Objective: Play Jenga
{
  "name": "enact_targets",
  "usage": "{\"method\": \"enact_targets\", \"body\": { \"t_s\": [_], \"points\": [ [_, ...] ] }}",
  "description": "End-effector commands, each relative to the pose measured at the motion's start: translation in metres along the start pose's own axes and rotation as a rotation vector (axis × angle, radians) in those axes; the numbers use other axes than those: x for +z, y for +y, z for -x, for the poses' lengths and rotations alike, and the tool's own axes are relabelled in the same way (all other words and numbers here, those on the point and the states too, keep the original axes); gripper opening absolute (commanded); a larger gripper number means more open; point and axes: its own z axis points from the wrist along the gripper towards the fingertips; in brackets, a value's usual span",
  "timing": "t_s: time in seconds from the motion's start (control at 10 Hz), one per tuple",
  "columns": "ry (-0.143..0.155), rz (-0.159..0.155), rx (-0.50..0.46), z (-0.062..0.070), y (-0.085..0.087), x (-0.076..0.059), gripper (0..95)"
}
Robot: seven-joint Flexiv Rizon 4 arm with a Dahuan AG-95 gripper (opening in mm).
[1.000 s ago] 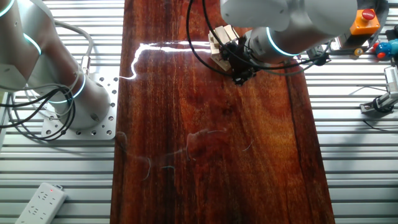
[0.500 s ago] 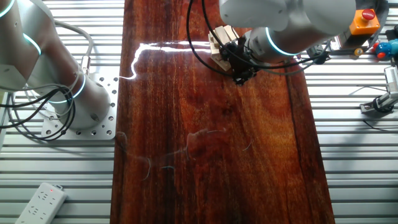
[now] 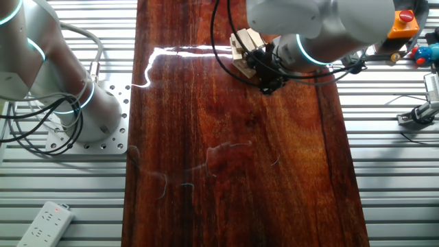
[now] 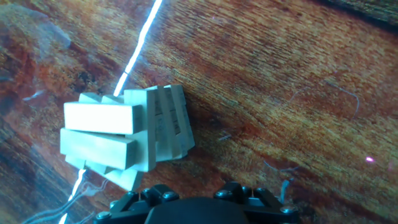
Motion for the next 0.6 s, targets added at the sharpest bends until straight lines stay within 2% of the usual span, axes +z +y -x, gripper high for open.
{"method": "enact_targets", "body": {
  "t_s": [0.1,0.4,0.6],
  "points": [
    [-0.014,-0.007,-0.002,0.0008,0.0001,-0.0001,57.0],
    [-0.048,-0.030,-0.008,0.0013,-0.0008,0.0006,57.0],
    [-0.061,-0.028,0.001,0.0030,-0.0038,0.0038,57.0]
  ]
}}
